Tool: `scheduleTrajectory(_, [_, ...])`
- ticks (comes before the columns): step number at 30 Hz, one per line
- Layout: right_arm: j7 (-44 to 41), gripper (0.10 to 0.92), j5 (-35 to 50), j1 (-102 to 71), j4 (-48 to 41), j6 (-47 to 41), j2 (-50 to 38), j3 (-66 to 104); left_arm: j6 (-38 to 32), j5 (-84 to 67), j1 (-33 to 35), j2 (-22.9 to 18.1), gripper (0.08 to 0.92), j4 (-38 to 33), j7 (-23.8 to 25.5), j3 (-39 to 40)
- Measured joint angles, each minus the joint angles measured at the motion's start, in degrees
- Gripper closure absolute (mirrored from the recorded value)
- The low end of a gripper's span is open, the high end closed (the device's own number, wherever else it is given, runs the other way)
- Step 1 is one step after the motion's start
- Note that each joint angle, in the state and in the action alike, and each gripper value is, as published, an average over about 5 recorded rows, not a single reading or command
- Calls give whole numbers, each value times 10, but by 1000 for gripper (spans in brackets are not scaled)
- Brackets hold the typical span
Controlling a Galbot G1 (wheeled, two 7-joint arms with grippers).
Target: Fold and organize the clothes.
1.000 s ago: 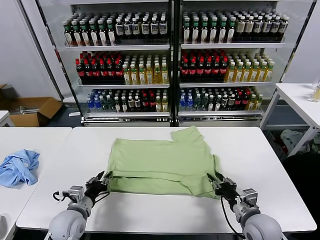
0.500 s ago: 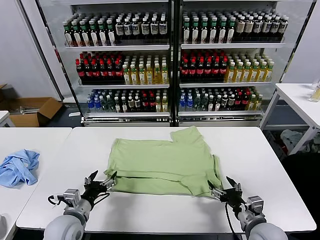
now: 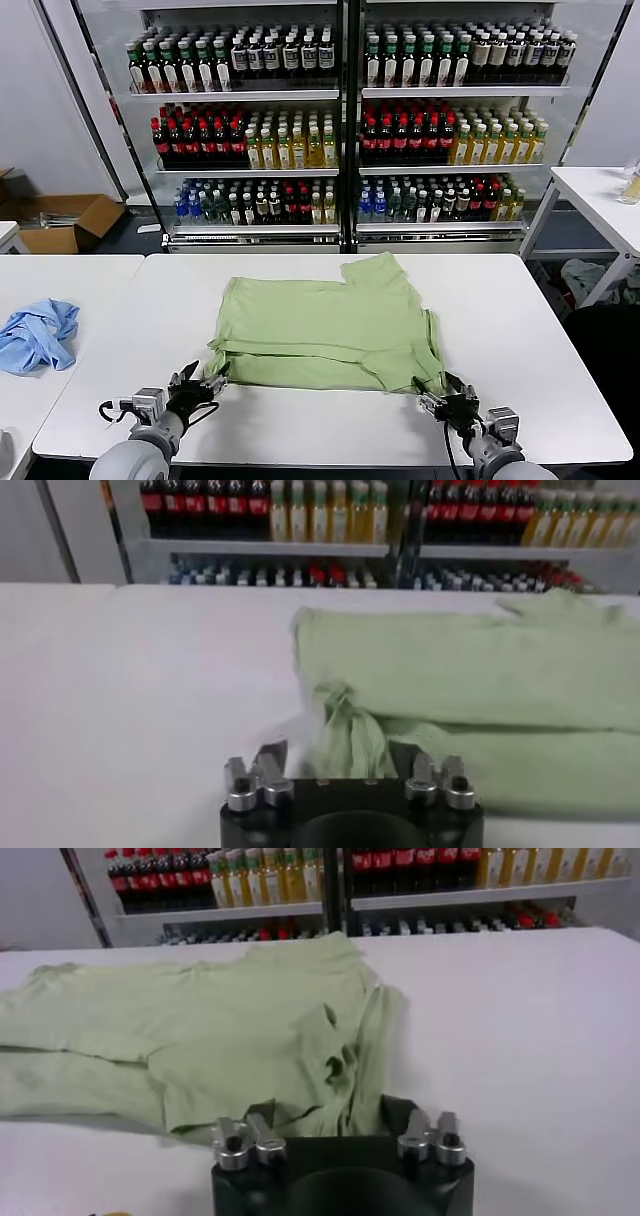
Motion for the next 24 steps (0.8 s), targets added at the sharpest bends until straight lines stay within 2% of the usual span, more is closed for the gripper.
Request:
scheduleTrajectory(12, [-4,852,2,-4,1,4,-2,-2,12,8,4,-3,810,-1,-3,6])
scheduleTrajectory(16, [-7,877,2,-12,9,3,-6,3,14,9,10,-1,899,-8,-5,5])
scheduleTrajectory(24, [-14,877,-5,-48,44,2,-18,24,10,11,55,11,916,-47,-10,-7])
